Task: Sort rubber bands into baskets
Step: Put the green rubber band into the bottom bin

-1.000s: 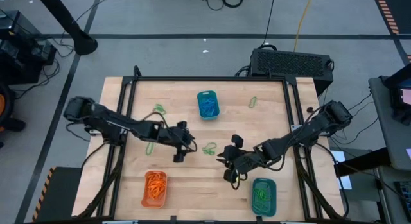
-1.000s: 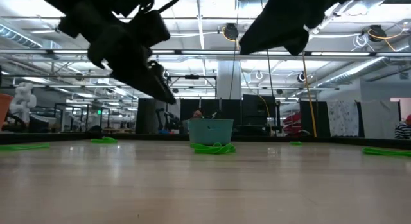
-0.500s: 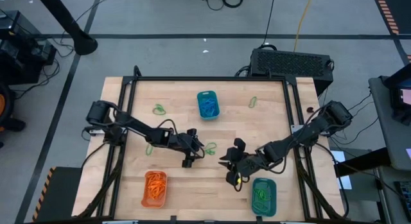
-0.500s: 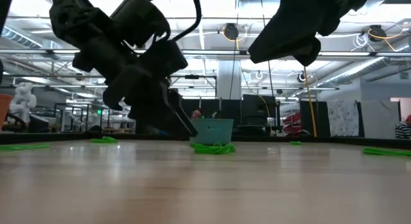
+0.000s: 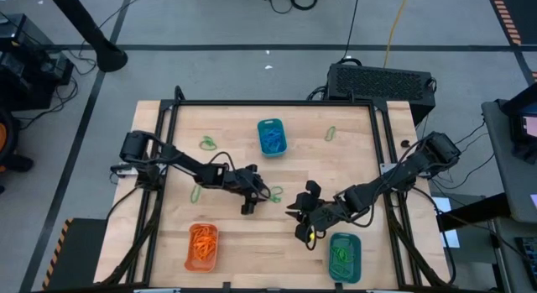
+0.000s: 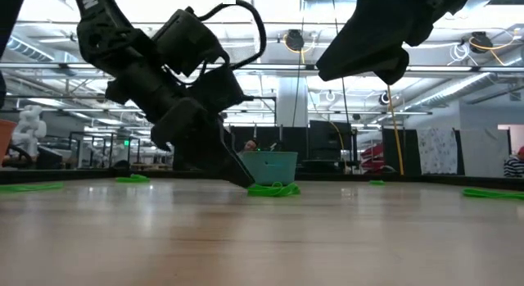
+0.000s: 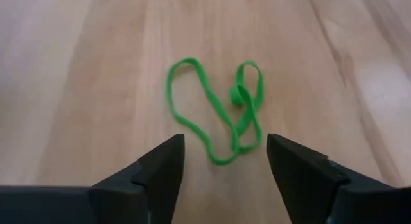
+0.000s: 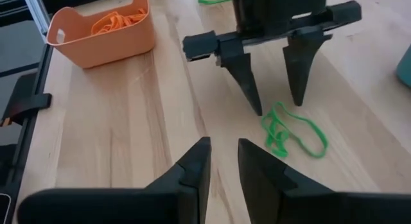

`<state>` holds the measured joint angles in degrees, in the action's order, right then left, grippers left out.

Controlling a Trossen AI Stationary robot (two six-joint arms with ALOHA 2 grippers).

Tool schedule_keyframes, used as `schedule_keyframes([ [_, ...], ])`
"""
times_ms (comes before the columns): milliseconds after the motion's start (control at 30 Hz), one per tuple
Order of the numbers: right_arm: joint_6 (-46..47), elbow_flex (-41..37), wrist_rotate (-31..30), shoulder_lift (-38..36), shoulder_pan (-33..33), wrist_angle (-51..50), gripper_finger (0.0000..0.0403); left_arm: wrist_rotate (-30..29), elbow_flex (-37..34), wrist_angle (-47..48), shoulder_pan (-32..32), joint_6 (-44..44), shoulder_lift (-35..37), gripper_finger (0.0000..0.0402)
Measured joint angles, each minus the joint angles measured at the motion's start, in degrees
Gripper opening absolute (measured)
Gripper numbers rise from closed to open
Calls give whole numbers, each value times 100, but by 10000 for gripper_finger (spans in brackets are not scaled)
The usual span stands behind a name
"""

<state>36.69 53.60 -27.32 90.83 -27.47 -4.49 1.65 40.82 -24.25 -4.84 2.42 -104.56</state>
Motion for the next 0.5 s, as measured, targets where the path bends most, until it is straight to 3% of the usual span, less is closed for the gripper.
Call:
schedule_keyframes([
  [267,18,0,25,0,-2,-11,70,85,4,-138,7,-20,-209,201],
  [500,17,0,29,0,-2,-33,70,111,4,-125,7,11,-209,135],
])
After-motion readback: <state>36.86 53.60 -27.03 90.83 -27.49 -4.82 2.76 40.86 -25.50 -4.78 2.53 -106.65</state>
